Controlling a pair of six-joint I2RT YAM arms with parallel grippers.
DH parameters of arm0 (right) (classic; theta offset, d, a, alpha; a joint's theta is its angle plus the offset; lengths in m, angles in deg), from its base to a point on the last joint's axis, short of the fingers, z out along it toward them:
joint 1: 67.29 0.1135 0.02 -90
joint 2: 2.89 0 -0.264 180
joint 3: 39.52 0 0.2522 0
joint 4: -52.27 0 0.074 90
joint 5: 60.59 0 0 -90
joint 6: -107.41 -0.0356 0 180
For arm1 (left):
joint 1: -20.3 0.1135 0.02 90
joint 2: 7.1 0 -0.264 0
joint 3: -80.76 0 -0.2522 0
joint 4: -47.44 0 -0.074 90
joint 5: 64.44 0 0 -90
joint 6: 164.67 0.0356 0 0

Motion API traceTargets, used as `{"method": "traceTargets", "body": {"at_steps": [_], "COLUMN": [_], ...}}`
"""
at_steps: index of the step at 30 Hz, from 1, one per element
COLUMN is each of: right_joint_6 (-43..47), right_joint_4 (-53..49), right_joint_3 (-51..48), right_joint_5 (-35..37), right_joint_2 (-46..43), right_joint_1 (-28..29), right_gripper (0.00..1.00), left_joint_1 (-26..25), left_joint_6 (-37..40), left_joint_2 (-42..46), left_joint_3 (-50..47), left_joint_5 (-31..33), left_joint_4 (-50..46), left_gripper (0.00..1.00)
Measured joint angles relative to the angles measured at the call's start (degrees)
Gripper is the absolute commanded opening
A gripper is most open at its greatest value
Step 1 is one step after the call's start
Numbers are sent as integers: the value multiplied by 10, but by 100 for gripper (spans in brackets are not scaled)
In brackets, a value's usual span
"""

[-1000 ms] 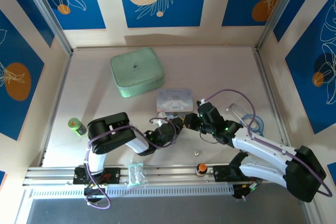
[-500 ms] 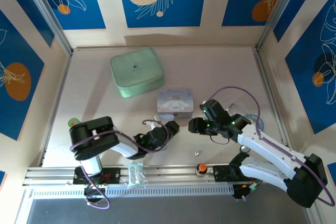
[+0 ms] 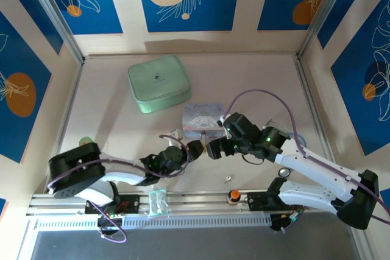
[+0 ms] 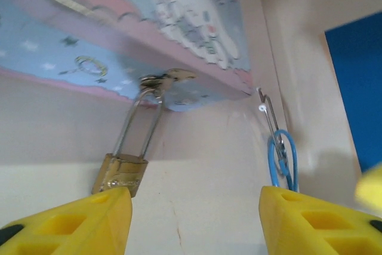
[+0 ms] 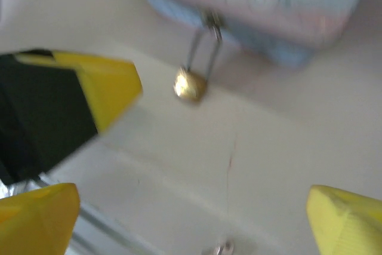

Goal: Unlock the padlock with the key

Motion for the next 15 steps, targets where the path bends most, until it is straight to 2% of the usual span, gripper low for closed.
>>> {"method": "traceTargets", "body": {"at_steps": [3, 6, 8, 11, 13, 15], "right_joint_6": [83, 180, 292, 469, 548, 607], "right_joint_4": [65, 85, 57, -5, -28, -35], "right_joint_3": [1, 13, 31, 35, 25, 9], "right_joint_5": [2, -21, -57, -104, -139, -186], "right_joint_2": [-10, -1, 10, 13, 12, 10], "right_joint_1": [-15, -59, -85, -76, -82, -122], "right_gripper": [99, 99, 99, 99, 99, 90], "left_joint_1": [7, 11, 14, 21, 29, 38], "left_joint_6": [57, 116, 160, 219, 247, 268], "left_joint_2": [74, 150, 198, 242, 263, 280], "left_joint_3": [0, 2, 10, 29, 34, 34], "left_joint_5": [-5, 0, 2, -2, -9, -21], "left_joint_4": [-54, -117, -174, -246, -277, -302], "left_gripper": [63, 71, 74, 75, 75, 75]}}
